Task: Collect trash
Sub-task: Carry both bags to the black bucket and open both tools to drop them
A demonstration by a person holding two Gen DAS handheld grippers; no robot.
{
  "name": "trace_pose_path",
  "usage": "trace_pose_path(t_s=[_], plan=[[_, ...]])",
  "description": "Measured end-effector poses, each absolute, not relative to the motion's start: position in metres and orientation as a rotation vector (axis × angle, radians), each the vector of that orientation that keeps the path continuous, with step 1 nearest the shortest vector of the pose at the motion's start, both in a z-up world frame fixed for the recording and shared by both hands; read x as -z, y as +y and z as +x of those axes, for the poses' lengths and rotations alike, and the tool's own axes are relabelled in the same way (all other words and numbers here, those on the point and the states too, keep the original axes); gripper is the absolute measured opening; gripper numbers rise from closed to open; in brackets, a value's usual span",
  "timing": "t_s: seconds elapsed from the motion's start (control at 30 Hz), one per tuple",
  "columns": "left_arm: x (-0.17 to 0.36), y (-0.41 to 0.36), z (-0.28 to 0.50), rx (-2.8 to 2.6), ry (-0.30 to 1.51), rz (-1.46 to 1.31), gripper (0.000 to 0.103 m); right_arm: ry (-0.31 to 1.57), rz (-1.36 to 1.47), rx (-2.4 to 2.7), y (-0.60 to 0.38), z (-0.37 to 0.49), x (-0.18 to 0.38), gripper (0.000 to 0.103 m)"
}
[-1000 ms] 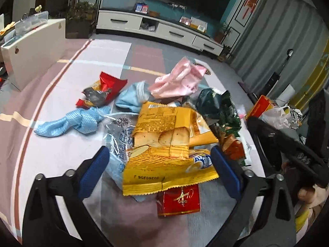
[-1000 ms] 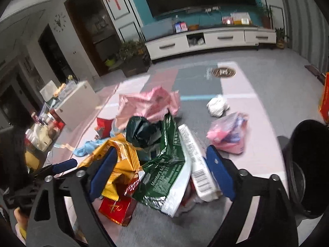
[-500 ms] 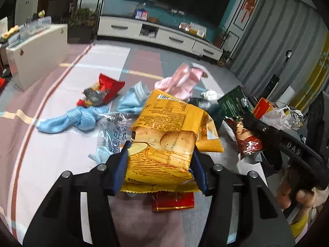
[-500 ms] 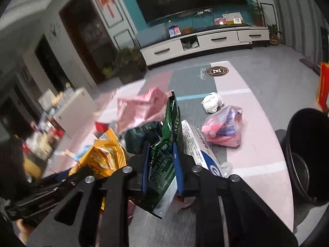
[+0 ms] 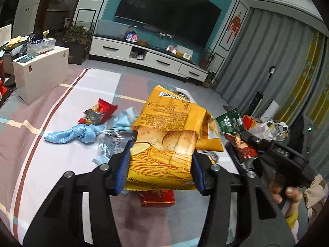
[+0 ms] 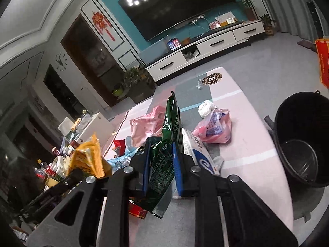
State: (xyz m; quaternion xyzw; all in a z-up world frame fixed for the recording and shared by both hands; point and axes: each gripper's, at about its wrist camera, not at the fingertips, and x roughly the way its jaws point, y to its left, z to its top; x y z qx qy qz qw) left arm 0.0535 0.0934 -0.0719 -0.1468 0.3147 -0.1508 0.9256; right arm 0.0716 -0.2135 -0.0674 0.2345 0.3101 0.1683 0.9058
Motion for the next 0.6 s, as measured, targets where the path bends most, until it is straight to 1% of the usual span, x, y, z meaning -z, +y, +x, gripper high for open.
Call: trace_pose_path(t_s=[0.13, 0.27, 0.6], plan=[[0.064, 0.079, 0.047, 0.347, 0.639, -0.290, 0.052, 0.614, 0.488, -0.329, -0.230, 0.062, 0.062, 0.021], [0.053, 0.048, 0.043, 0.402, 0.639, -0.250, 0.052, 0.594, 0.515, -0.292, -0.254, 0.054, 0.061, 0.021], [0.040, -0.058, 0.063, 0.530, 0.679, -0.141, 0.052, 0.552, 0.565, -0.130, -0.326, 0.029, 0.070, 0.021]])
